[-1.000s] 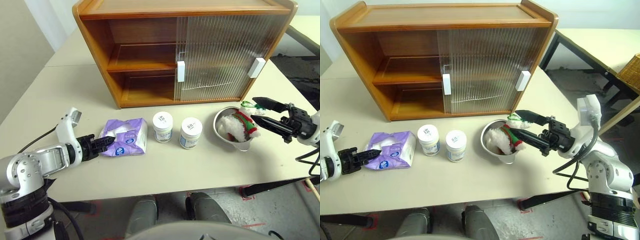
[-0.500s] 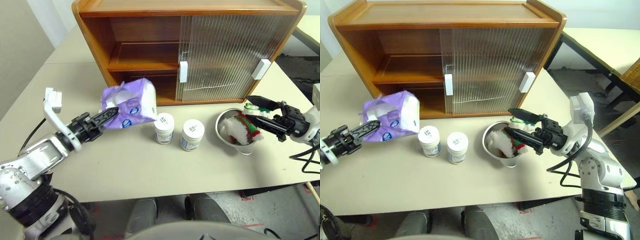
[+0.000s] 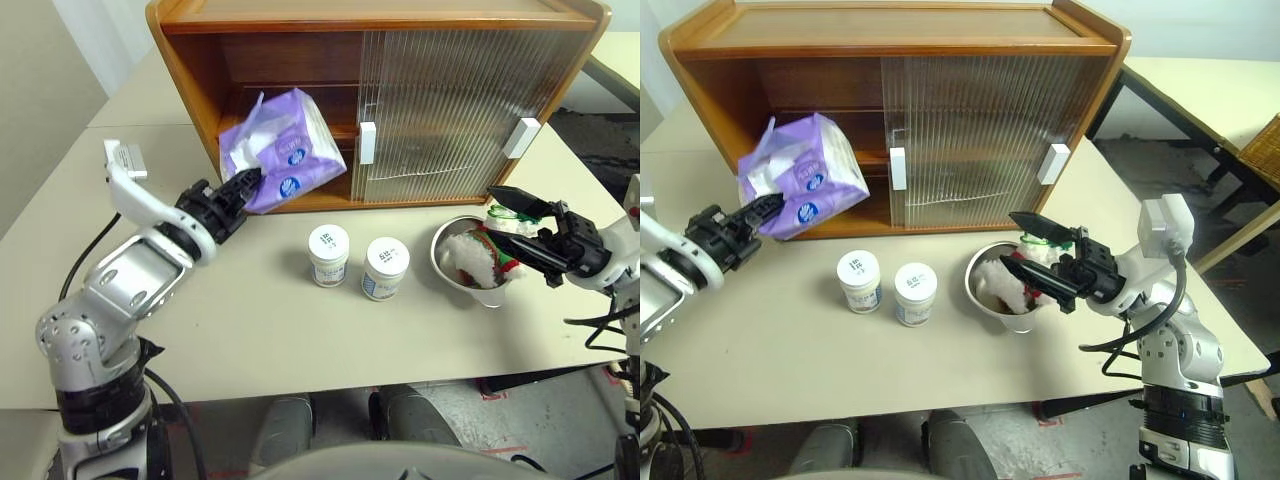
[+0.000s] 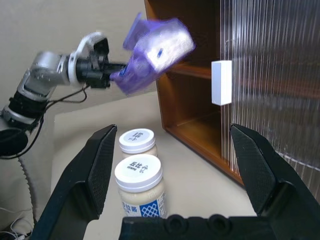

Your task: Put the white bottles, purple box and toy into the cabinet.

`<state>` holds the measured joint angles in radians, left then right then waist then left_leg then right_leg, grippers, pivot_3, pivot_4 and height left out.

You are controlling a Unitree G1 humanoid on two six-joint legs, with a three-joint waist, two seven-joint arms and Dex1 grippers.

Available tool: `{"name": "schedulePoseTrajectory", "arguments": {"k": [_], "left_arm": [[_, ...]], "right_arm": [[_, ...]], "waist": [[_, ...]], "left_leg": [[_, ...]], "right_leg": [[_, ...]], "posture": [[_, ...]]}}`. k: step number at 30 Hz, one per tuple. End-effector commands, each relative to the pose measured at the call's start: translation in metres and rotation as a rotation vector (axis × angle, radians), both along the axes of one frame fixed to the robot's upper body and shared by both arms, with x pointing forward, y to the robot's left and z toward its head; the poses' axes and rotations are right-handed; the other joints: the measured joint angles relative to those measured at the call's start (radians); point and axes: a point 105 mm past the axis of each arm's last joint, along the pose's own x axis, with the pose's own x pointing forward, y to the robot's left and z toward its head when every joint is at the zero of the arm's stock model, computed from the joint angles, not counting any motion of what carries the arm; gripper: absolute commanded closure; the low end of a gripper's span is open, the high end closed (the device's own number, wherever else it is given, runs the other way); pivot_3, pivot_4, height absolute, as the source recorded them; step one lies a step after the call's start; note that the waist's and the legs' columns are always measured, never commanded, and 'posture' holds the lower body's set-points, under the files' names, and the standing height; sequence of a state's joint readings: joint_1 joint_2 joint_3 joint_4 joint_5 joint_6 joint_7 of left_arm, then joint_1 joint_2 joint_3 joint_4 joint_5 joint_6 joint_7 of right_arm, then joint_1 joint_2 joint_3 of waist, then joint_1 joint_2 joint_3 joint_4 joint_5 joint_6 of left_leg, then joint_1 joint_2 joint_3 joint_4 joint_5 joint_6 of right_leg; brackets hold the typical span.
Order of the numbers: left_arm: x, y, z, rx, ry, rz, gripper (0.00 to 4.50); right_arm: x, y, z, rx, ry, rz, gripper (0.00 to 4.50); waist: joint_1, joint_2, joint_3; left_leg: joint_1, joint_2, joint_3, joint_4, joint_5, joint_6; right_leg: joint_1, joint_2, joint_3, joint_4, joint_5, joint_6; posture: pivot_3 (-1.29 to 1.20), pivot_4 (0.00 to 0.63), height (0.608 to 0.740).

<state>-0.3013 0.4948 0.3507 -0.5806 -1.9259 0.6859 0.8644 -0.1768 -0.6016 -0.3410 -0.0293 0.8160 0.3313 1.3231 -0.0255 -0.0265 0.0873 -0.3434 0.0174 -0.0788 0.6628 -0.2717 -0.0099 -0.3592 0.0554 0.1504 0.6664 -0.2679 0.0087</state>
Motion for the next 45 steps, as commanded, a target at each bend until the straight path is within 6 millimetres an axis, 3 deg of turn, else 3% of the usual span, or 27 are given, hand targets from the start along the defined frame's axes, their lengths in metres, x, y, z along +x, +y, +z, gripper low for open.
{"name": "schedulePoseTrajectory", "arguments": {"k": [1,7,20,35,45], "left_arm": [[0.006,0.006,0.012,0.003,-0.009,0.063,4.42],[0.021,0.013,0.030,0.014,-0.030,0.129,4.42],[0.059,0.014,0.029,0.059,0.009,0.236,4.42],[0.113,-0.010,0.040,0.072,0.002,0.197,4.42],[0.111,-0.010,0.036,0.054,0.033,0.199,0.95]], "right_arm": [[-0.001,0.003,0.000,0.000,-0.006,0.007,0.00],[0.002,0.006,0.003,0.049,-0.031,-0.018,0.00],[-0.003,0.015,0.000,0.076,-0.052,-0.042,0.00],[-0.005,0.019,-0.001,0.109,-0.048,-0.075,0.00],[-0.007,0.017,-0.002,0.108,-0.038,-0.094,0.00]], "waist": [[-0.002,0.000,0.000],[-0.009,0.000,0.000],[-0.026,0.000,0.001],[-0.026,-0.002,0.002],[-0.032,-0.003,0.002]], "left_leg": [[0.000,0.000,0.000,0.000,0.000,0.000],[0.000,-0.001,0.000,0.000,-0.001,0.001],[-0.003,-0.002,0.001,0.001,-0.002,0.003],[-0.005,-0.003,-0.001,0.004,-0.002,0.006],[-0.005,-0.007,-0.002,0.011,-0.005,0.011]], "right_leg": [[0.000,0.000,0.000,0.000,0.000,0.000],[-0.001,0.000,0.001,0.000,0.000,0.000],[-0.003,-0.001,0.001,-0.001,-0.001,0.002],[-0.001,-0.002,0.000,-0.001,-0.001,0.005],[0.003,-0.004,0.001,-0.001,-0.001,0.006]], "posture": [[-0.05,0.072,0.740],[-0.05,0.069,0.740],[-0.09,0.070,0.740],[-0.13,0.074,0.740],[-0.13,0.074,0.740]]}}
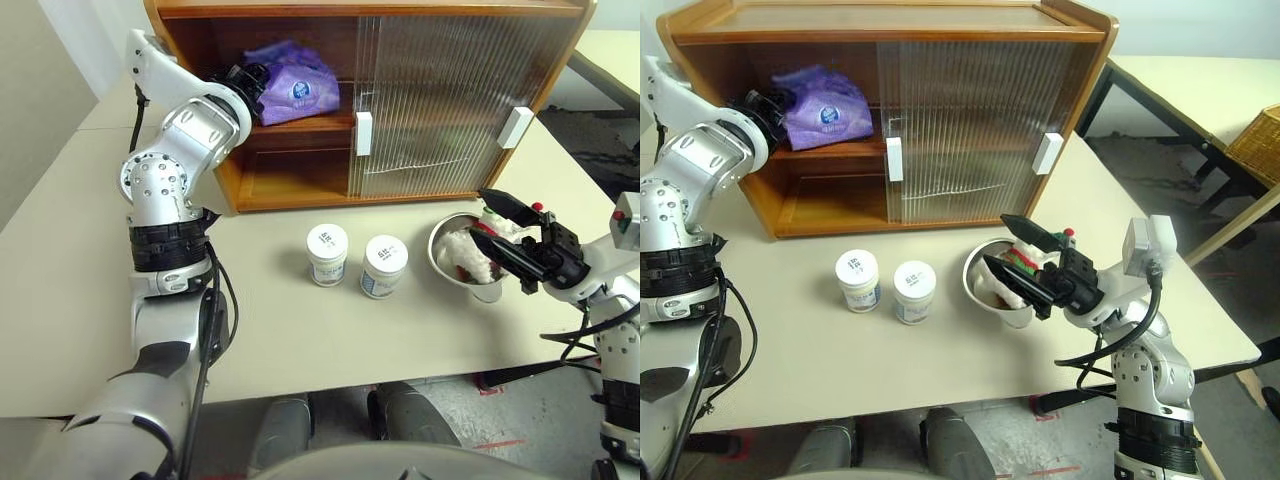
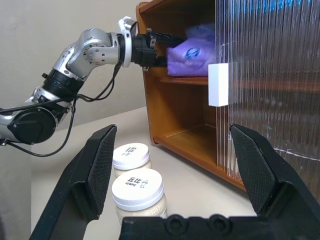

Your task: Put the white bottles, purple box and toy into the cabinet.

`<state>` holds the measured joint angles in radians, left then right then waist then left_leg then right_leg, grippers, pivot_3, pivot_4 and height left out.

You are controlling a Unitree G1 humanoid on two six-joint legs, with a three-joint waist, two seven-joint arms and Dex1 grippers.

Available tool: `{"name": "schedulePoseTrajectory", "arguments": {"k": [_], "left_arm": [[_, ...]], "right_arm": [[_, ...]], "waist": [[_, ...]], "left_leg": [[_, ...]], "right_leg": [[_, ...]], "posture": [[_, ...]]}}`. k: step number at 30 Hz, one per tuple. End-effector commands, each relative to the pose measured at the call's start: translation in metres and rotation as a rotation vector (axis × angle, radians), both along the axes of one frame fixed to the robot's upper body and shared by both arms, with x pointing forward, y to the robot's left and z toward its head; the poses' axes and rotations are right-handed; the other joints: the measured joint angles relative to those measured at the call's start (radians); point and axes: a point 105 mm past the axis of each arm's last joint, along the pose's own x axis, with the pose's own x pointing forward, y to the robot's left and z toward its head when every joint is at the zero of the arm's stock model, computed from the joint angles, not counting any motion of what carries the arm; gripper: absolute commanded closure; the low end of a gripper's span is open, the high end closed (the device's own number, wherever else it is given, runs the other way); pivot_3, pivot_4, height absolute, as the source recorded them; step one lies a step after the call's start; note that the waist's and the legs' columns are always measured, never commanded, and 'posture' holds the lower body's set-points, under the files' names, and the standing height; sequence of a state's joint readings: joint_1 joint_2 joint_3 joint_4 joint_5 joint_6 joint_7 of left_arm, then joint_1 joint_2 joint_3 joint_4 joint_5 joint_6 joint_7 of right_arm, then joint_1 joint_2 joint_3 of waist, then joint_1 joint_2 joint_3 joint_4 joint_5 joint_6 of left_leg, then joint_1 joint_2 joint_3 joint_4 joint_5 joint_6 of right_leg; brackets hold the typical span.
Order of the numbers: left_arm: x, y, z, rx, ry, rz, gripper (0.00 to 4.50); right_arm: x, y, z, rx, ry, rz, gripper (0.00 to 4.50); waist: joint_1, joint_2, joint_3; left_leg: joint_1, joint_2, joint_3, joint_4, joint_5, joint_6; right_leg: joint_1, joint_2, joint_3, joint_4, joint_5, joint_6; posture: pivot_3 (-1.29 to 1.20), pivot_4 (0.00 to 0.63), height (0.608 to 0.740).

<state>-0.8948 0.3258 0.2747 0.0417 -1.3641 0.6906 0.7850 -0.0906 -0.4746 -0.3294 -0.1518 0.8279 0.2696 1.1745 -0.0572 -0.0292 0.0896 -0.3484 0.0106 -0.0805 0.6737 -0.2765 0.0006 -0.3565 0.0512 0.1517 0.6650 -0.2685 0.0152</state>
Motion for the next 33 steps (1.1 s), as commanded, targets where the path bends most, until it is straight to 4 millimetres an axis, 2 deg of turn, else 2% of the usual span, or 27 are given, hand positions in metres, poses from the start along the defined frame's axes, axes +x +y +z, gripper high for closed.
{"name": "schedulePoseTrajectory", "arguments": {"k": [1,3,14,20,25,28,30,33], "left_arm": [[-0.005,-0.003,-0.009,0.025,0.031,-0.009,0.62],[-0.010,0.000,-0.011,0.045,0.030,-0.005,0.02],[-0.035,0.014,-0.029,0.164,0.050,-0.033,0.02],[-0.049,0.016,-0.037,0.239,0.064,-0.112,0.02],[-0.066,0.019,-0.048,0.519,0.043,-0.199,0.02],[-0.070,0.024,-0.046,0.673,-0.011,-0.189,0.02],[-0.073,0.018,-0.040,0.690,-0.090,-0.208,0.02],[-0.083,0.001,-0.043,0.785,-0.187,-0.322,0.02]], "right_arm": [[-0.001,0.002,0.003,0.005,-0.012,0.008,0.00],[0.000,0.003,0.004,0.005,-0.011,0.013,0.00],[0.004,0.005,0.004,0.007,-0.007,0.034,0.00],[0.004,0.003,0.004,0.005,-0.004,0.034,0.00],[0.003,0.002,0.004,0.007,0.001,0.037,0.00],[0.003,0.002,0.004,0.009,0.006,0.042,0.00],[0.003,0.003,0.004,0.009,0.010,0.045,0.00],[0.003,0.004,0.003,0.013,0.015,0.048,0.00]], "waist": [[0.000,0.000,0.000],[-0.002,0.000,0.000],[-0.002,0.000,0.000],[-0.003,0.000,0.000],[-0.003,0.001,0.000],[-0.004,0.001,0.000],[-0.002,0.001,0.000],[-0.002,0.001,0.000]], "left_leg": [[0.000,0.000,0.000,0.000,0.000,0.000],[0.000,-0.001,-0.001,0.000,0.000,0.001],[0.000,-0.002,-0.001,0.000,0.001,0.000],[0.000,-0.001,0.000,-0.004,0.000,-0.001],[0.002,-0.001,-0.001,-0.006,0.001,-0.001],[0.001,-0.001,-0.001,-0.006,0.000,-0.001],[0.000,-0.002,-0.002,-0.006,0.000,-0.002],[-0.001,-0.002,-0.003,-0.006,0.000,-0.002]], "right_leg": [[0.000,0.000,0.000,0.000,0.000,0.000],[0.001,0.000,0.001,0.000,0.000,0.000],[0.000,0.000,0.002,0.000,-0.002,0.001],[-0.001,0.000,0.003,0.000,-0.004,0.001],[-0.001,0.000,0.003,0.000,-0.004,0.001],[-0.003,0.000,0.003,0.000,-0.004,0.000],[-0.004,0.000,0.003,0.000,-0.003,-0.001],[-0.004,0.000,0.003,0.000,-0.003,-0.002]], "posture": [[-0.12,0.072,0.740],[-0.12,0.071,0.740],[-0.09,0.069,0.740],[-0.09,0.068,0.740],[-0.09,0.068,0.740],[-0.09,0.067,0.740],[-0.09,0.067,0.740],[-0.09,0.067,0.740]]}}
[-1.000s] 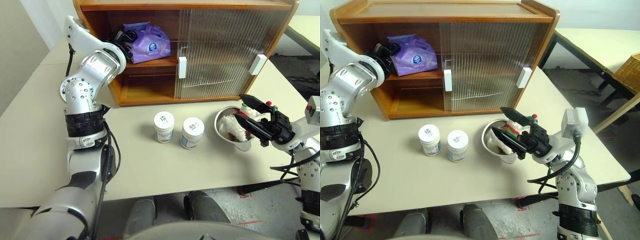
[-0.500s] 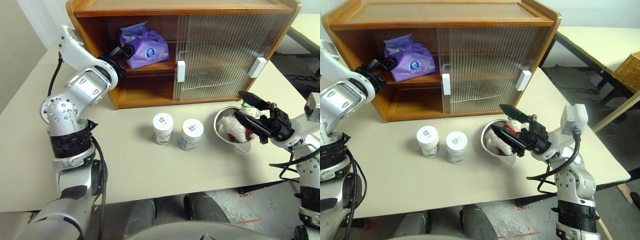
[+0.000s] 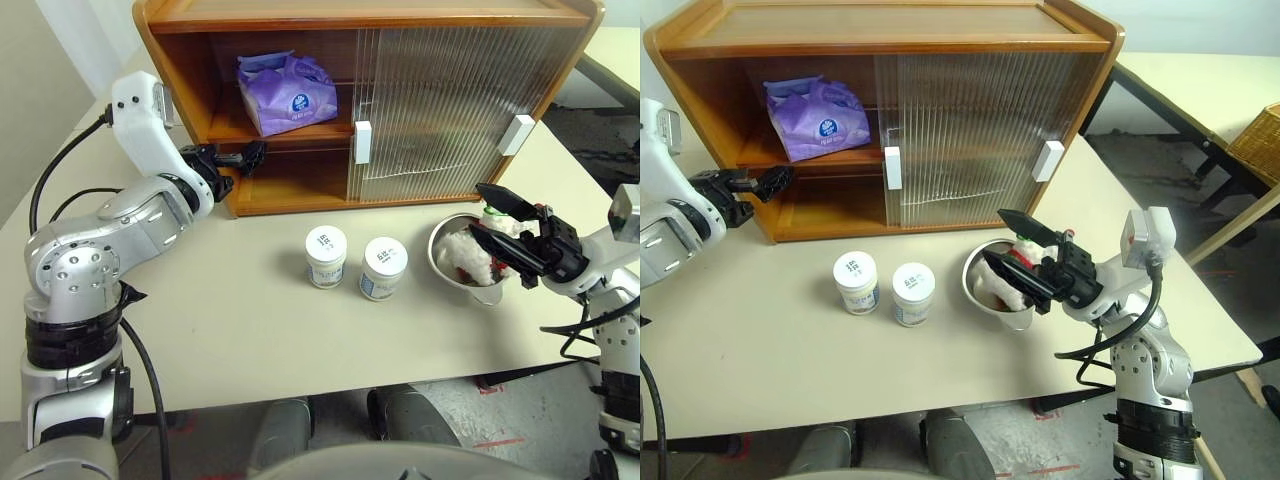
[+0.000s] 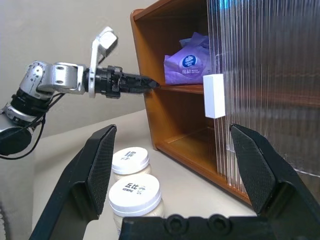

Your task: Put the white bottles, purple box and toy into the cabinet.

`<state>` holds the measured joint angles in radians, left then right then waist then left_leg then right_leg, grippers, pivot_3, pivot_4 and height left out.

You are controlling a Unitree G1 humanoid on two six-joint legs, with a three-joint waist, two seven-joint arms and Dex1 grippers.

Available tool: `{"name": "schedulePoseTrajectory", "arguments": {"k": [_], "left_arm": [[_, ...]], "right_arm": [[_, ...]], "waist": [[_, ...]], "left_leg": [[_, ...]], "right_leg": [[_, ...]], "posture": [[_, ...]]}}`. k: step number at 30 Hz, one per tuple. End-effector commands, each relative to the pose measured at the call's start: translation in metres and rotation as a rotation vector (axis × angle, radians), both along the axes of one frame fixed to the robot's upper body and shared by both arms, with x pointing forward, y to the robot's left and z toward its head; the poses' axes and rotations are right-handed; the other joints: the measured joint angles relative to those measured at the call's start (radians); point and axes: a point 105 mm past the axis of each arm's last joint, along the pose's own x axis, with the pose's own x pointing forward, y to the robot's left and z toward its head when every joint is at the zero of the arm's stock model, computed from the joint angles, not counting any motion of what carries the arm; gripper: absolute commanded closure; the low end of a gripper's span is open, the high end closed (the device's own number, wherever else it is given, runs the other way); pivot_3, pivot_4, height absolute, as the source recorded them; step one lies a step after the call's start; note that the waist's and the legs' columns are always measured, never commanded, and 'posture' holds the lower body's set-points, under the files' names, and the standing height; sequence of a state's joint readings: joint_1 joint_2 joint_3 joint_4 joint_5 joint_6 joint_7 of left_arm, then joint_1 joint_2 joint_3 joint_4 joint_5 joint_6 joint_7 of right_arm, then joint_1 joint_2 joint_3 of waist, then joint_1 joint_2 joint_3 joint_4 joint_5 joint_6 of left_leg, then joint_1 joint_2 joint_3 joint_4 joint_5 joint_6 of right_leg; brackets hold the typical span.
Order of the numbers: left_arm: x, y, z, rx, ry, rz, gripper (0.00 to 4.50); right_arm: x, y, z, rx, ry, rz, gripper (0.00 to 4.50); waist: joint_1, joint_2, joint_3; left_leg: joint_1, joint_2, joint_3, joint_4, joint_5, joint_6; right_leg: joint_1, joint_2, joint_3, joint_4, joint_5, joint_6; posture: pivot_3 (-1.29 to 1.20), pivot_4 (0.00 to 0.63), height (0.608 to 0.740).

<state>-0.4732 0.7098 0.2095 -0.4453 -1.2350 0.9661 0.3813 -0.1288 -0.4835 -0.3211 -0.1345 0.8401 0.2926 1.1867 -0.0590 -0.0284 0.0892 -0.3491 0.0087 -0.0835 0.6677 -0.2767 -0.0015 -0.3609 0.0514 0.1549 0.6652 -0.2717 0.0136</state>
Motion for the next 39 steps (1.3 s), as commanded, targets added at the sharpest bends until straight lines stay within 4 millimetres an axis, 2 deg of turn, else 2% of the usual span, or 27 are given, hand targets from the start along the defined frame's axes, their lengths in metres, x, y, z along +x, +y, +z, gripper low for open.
{"name": "schedulePoseTrajectory", "arguments": {"k": [1,4,7,10,14,18,28,31,39], "left_arm": [[-0.010,-0.021,-0.004,0.131,-0.078,-0.151,0.21],[-0.010,-0.027,0.000,0.146,-0.156,-0.189,0.97],[-0.013,-0.038,-0.005,0.161,-0.224,-0.272,2.02],[-0.007,-0.032,-0.013,0.163,-0.234,-0.223,3.10],[0.000,-0.030,-0.008,0.203,-0.287,-0.192,4.47],[0.010,-0.029,-0.012,0.259,-0.303,-0.153,4.47],[0.036,-0.029,-0.009,0.294,-0.338,-0.061,4.47],[0.047,-0.027,-0.006,0.359,-0.351,-0.018,4.47],[0.062,-0.003,-0.005,0.379,-0.318,0.105,4.47]], "right_arm": [[-0.001,0.002,-0.002,0.007,0.021,0.017,0.00],[-0.001,0.003,-0.003,0.006,0.025,0.023,0.00],[0.000,0.004,-0.003,0.009,0.023,0.021,0.00],[-0.001,0.004,-0.003,0.010,0.022,0.021,0.00],[-0.002,0.004,-0.004,0.010,0.024,0.018,0.00],[-0.002,0.005,-0.005,0.011,0.028,0.013,0.00],[-0.004,0.008,-0.007,0.016,0.039,0.011,0.00],[-0.004,0.009,-0.007,0.018,0.035,0.006,0.00],[-0.005,0.010,-0.006,0.024,0.036,-0.004,0.00]], "waist": [[-0.001,0.000,0.000],[-0.001,0.000,0.000],[-0.001,0.000,0.000],[-0.002,0.002,-0.001],[-0.003,0.002,-0.001],[-0.003,0.002,-0.001],[-0.005,0.002,-0.001],[-0.007,0.002,-0.001],[-0.017,0.002,-0.001]], "left_leg": [[0.000,0.000,0.000,0.000,0.000,0.000],[0.000,0.000,-0.001,-0.001,0.000,-0.001],[0.000,0.000,-0.003,-0.001,0.000,-0.001],[0.000,0.000,-0.006,-0.001,-0.001,-0.001],[-0.001,0.001,-0.007,-0.001,0.000,-0.001],[-0.001,0.000,-0.009,0.000,0.000,-0.001],[-0.001,0.000,-0.009,0.002,0.000,-0.001],[-0.001,0.000,-0.009,0.003,0.000,-0.001],[-0.001,0.000,-0.009,0.003,0.000,0.000]], "right_leg": [[0.000,0.000,0.000,0.000,0.000,0.000],[-0.001,0.000,0.000,0.000,-0.001,-0.001],[-0.001,0.000,-0.001,0.000,-0.001,-0.001],[-0.001,0.000,-0.001,0.000,-0.001,-0.001],[0.000,0.000,-0.002,0.000,-0.001,-0.001],[0.001,0.000,-0.002,0.000,-0.001,-0.001],[0.003,0.000,-0.003,0.000,-0.001,0.000],[0.003,0.000,-0.003,0.000,0.000,0.001],[0.004,0.001,-0.004,0.000,-0.001,0.002]], "posture": [[-0.09,0.067,0.740],[-0.09,0.062,0.740],[-0.09,0.060,0.740],[-0.10,0.058,0.740],[-0.10,0.059,0.740],[-0.10,0.063,0.740],[-0.11,0.066,0.740],[-0.12,0.066,0.740],[-0.12,0.064,0.740]]}}
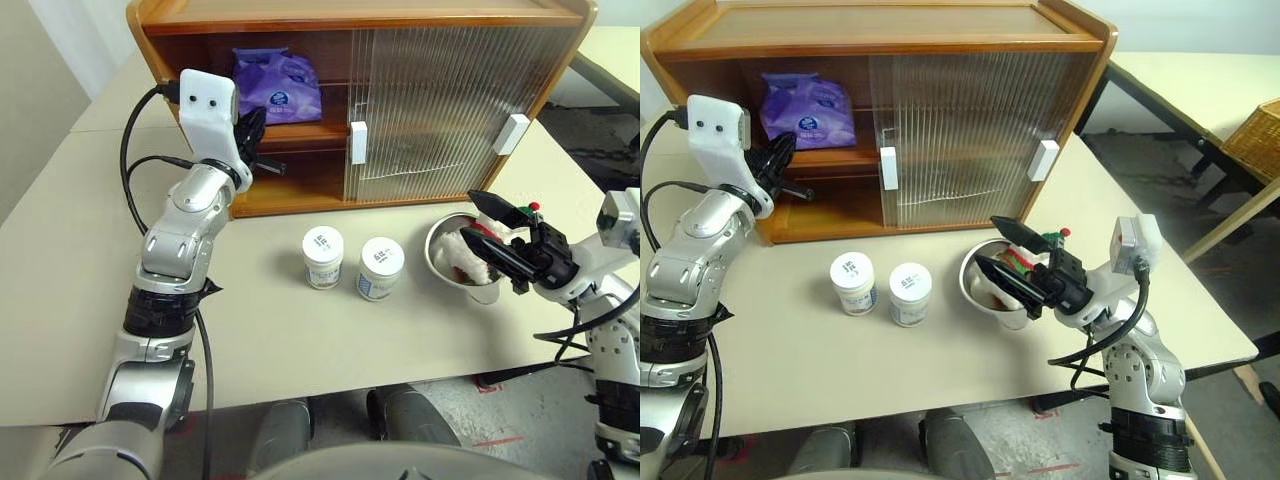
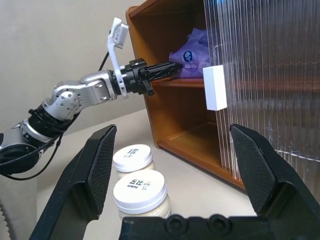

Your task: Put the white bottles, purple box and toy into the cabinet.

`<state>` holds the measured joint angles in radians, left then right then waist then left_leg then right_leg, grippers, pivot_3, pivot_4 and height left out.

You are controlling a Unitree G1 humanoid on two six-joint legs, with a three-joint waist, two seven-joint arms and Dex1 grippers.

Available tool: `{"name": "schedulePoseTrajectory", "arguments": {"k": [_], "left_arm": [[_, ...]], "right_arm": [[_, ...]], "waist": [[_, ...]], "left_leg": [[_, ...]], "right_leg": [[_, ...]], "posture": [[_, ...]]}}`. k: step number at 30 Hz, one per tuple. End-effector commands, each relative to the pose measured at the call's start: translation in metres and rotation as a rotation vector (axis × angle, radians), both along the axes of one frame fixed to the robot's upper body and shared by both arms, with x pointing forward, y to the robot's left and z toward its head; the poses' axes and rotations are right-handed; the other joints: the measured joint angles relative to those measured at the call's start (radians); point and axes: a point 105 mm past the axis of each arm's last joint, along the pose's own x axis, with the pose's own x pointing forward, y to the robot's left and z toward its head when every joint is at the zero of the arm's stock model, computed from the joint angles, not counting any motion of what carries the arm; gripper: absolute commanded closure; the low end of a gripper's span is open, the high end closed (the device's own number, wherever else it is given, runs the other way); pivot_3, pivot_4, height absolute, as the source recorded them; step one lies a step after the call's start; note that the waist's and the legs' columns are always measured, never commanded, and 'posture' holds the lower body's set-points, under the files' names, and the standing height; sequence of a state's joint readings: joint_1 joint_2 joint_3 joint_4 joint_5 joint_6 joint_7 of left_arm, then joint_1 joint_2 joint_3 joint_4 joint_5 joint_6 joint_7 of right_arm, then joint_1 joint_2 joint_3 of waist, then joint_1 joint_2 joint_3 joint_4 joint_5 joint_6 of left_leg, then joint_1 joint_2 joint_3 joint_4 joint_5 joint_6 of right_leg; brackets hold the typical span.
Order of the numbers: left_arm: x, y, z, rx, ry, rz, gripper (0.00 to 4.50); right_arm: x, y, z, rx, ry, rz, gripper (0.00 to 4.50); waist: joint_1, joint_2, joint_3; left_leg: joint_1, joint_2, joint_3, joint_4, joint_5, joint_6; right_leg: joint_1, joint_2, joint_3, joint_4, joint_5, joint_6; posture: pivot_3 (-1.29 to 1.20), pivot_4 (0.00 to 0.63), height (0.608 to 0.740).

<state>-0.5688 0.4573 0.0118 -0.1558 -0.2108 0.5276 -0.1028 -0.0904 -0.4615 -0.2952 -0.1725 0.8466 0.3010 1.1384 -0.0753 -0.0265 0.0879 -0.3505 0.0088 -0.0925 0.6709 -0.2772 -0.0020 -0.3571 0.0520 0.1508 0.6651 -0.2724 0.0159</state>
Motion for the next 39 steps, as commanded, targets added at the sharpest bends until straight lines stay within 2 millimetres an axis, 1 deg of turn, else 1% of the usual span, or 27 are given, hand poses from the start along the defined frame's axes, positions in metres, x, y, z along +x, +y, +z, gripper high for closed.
{"name": "schedulePoseTrajectory", "arguments": {"k": [1,3,7,9,10,12,13,15,17,19,21,22,23,26,27,30,32,34,37,39], "left_arm": [[0.008,0.010,-0.003,0.004,0.029,0.045,4.47],[0.012,0.006,-0.002,0.020,0.027,0.029,4.47],[0.007,-0.018,0.010,-0.025,-0.021,-0.080,4.47],[-0.001,-0.033,0.013,-0.063,-0.029,-0.171,4.47],[-0.011,-0.040,0.014,-0.111,-0.026,-0.248,4.31],[-0.031,-0.047,0.015,-0.151,-0.015,-0.373,3.93],[-0.040,-0.047,0.014,-0.153,-0.007,-0.427,3.58],[-0.053,-0.042,0.011,-0.183,0.025,-0.494,2.90],[-0.061,-0.030,0.002,-0.209,0.077,-0.513,2.22],[-0.074,-0.019,-0.013,-0.159,0.137,-0.587,1.48],[-0.091,-0.018,-0.023,-0.122,0.179,-0.715,0.78],[-0.104,-0.020,-0.032,-0.089,0.213,-0.805,0.45],[-0.113,-0.020,-0.039,-0.065,0.239,-0.856,0.07],[-0.126,-0.018,-0.068,-0.052,0.337,-0.912,0.03],[-0.129,-0.019,-0.075,-0.060,0.357,-0.929,0.03],[-0.135,-0.021,-0.094,-0.090,0.406,-0.943,0.03],[-0.138,-0.019,-0.100,-0.118,0.410,-0.932,0.03],[-0.139,-0.015,-0.105,-0.113,0.406,-0.913,0.03],[-0.140,-0.007,-0.119,-0.016,0.431,-0.886,0.03],[-0.135,0.000,-0.127,0.010,0.430,-0.822,0.03]], "right_arm": [[-0.002,0.003,0.001,0.005,-0.005,0.005,0.00],[-0.001,0.003,0.001,0.007,-0.006,0.007,0.00],[0.000,0.005,0.002,0.008,-0.008,0.011,0.00],[0.000,0.005,0.002,0.011,-0.009,0.009,0.00],[-0.001,0.005,0.002,0.010,-0.010,0.008,0.00],[-0.002,0.002,0.001,0.006,-0.005,0.005,0.00],[-0.002,0.001,0.001,0.001,-0.003,0.005,0.00],[-0.002,-0.001,0.000,-0.010,0.002,0.008,0.00],[-0.001,-0.002,-0.001,-0.026,0.004,0.016,0.00],[0.000,-0.002,-0.002,-0.039,0.007,0.029,0.00],[0.000,-0.003,-0.002,-0.047,0.009,0.038,0.00],[0.001,-0.003,-0.003,-0.051,0.008,0.042,0.00],[0.001,-0.003,-0.003,-0.052,0.008,0.045,0.00],[0.001,-0.002,-0.002,-0.049,0.014,0.057,0.00],[0.001,-0.001,-0.002,-0.048,0.016,0.059,0.00],[-0.001,-0.001,-0.002,-0.046,0.017,0.060,0.00],[-0.003,-0.001,-0.002,-0.044,0.021,0.057,0.00],[-0.004,-0.002,-0.003,-0.043,0.025,0.052,0.00],[-0.005,-0.004,-0.002,-0.045,0.027,0.048,0.00],[-0.006,-0.004,-0.002,-0.045,0.026,0.046,0.00]], "waist": [[-0.001,0.000,0.000],[-0.002,0.000,0.000],[-0.003,0.000,0.000],[-0.004,0.000,0.000],[-0.004,0.000,0.000],[-0.007,0.000,0.000],[-0.009,0.000,0.000],[-0.012,0.001,-0.001],[-0.011,0.002,-0.001],[-0.009,0.002,-0.001],[-0.009,0.003,-0.002],[-0.007,0.003,-0.002],[-0.005,0.003,-0.002],[-0.001,0.005,-0.004],[0.002,0.006,-0.004],[0.006,0.008,-0.006],[0.003,0.010,-0.008],[0.000,0.013,-0.011],[-0.003,0.019,-0.016],[-0.004,0.022,-0.018]], "left_leg": [[0.000,0.000,0.000,0.000,0.000,0.000],[0.000,0.000,0.000,0.000,0.000,0.000],[0.000,0.000,0.000,0.001,0.000,0.000],[0.000,0.000,0.000,0.002,0.000,0.001],[-0.001,0.000,0.000,0.003,0.000,0.001],[-0.001,0.000,0.001,0.004,-0.001,0.001],[-0.002,0.000,0.002,0.005,-0.001,0.001],[-0.001,0.000,0.002,0.005,-0.001,0.001],[-0.001,0.000,0.002,0.004,-0.002,0.002],[0.000,0.000,0.000,0.005,-0.002,0.002],[0.001,0.003,-0.007,0.004,-0.002,0.002],[0.001,0.002,-0.008,0.004,-0.002,0.002],[0.001,0.002,-0.009,0.005,-0.002,0.002],[0.000,0.003,-0.012,0.004,-0.005,0.002],[0.000,0.003,-0.013,0.004,-0.005,0.003],[0.000,0.004,-0.013,0.004,-0.005,0.003],[-0.001,0.005,-0.012,0.004,-0.005,0.003],[-0.007,0.005,-0.011,0.005,-0.005,0.003],[-0.013,0.006,-0.011,0.005,-0.005,0.002],[-0.014,0.006,-0.011,0.005,-0.005,0.002]], "right_leg": [[0.000,0.000,0.000,0.000,0.000,0.000],[0.000,0.000,0.000,0.000,0.000,0.001],[0.001,0.000,0.000,0.000,0.001,0.001],[0.001,0.000,0.000,0.000,0.000,0.002],[0.001,0.000,-0.001,0.000,0.000,0.002],[0.002,0.000,-0.001,0.000,-0.001,0.004],[0.002,0.000,-0.001,0.000,-0.001,0.004],[0.001,0.000,-0.001,0.000,-0.002,0.004],[0.001,0.000,-0.001,0.000,-0.002,0.004],[0.002,0.000,-0.001,0.001,-0.001,0.003],[0.002,0.000,0.001,0.001,-0.001,0.001],[0.002,0.000,0.002,0.001,0.000,0.001],[0.002,0.000,0.002,0.001,0.000,0.001],[0.000,-0.002,0.003,0.001,0.000,-0.001],[-0.003,-0.002,0.002,0.001,0.000,-0.002],[-0.004,-0.005,0.002,0.001,0.001,-0.004],[-0.004,-0.006,0.002,0.001,0.002,-0.005],[-0.006,-0.005,0.001,0.002,0.003,-0.007],[-0.013,-0.004,0.001,0.002,0.003,-0.007],[-0.014,-0.004,0.001,0.002,0.003,-0.006]], "posture": [[-0.12,0.063,0.740],[-0.12,0.062,0.740],[-0.13,0.062,0.740],[-0.13,0.061,0.740],[-0.13,0.062,0.740],[-0.12,0.061,0.740],[-0.12,0.062,0.740],[-0.11,0.060,0.740],[-0.10,0.060,0.740],[-0.10,0.059,0.740],[-0.09,0.059,0.740],[-0.09,0.059,0.740],[-0.09,0.059,0.740],[-0.09,0.062,0.740],[-0.10,0.064,0.740],[-0.12,0.065,0.740],[-0.12,0.065,0.740],[-0.12,0.064,0.740],[-0.12,0.065,0.740],[-0.12,0.064,0.740]]}}
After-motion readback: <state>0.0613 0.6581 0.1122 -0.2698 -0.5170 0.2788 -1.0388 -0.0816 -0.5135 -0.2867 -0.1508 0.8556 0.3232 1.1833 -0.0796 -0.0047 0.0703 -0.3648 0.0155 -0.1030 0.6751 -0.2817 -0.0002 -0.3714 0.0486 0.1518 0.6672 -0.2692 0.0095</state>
